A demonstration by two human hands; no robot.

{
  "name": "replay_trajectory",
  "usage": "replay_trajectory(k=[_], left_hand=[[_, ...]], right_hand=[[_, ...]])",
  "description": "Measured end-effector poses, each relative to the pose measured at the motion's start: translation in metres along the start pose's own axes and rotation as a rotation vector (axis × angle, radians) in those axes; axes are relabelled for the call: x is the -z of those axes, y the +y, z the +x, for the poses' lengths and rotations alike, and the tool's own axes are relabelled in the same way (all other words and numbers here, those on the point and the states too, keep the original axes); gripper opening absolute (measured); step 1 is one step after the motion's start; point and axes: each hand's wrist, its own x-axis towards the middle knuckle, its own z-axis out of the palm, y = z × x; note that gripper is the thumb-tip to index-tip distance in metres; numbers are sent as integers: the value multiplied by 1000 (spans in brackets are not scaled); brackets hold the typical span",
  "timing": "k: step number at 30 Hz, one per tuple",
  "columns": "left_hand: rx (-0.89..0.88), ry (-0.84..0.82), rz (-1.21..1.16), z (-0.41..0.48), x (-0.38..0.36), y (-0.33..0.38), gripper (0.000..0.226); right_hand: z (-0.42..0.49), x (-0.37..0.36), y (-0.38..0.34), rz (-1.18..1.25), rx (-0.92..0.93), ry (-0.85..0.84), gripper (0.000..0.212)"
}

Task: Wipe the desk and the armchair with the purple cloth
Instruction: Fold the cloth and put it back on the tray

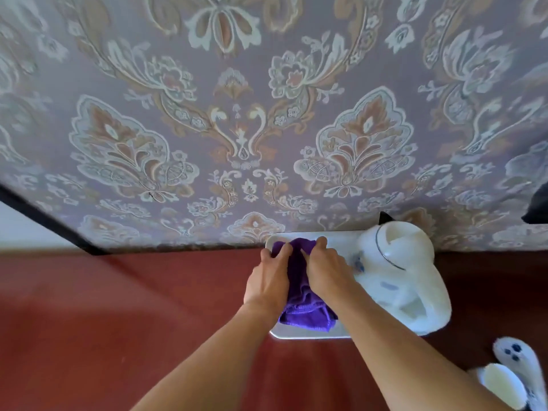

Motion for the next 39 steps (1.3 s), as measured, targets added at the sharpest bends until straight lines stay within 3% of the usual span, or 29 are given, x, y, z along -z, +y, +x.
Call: replay_trajectory(k=[6, 10, 13, 17, 22, 25, 31, 34, 37, 39], left_hand=[[-64, -17, 176, 33, -24, -10, 26], [-201, 36, 363, 46, -39, -12, 40], [-309, 130, 572, 47, -44, -18, 29], [-293, 199, 600, 52, -50, -31, 34], [-271, 53, 627, 45, -57, -29, 67], [-287, 24, 636, 39, -60, -33, 83], [-306, 15, 695, 38, -61, -33, 85], [-317, 27, 706, 39, -62, -33, 81], [-319, 17, 744, 38, -61, -35, 82], [-297, -8, 783, 37, -60, -37, 86]], right_hand=[[34, -19, 3, -40, 15, -37, 27], [47, -26, 7, -39, -6, -59, 31], [52, -30, 10, -71, -4, -29, 48], [56, -40, 10, -130, 8, 36, 58], [52, -52, 12, -334, 47, 191, 44], [50, -56, 11, -329, 49, 249, 40], [45, -52, 5, -280, 150, 414, 51], [34, -47, -2, -408, 295, 494, 31], [22, -48, 1, -452, 344, 324, 26], [21, -51, 9, -451, 273, 196, 42]])
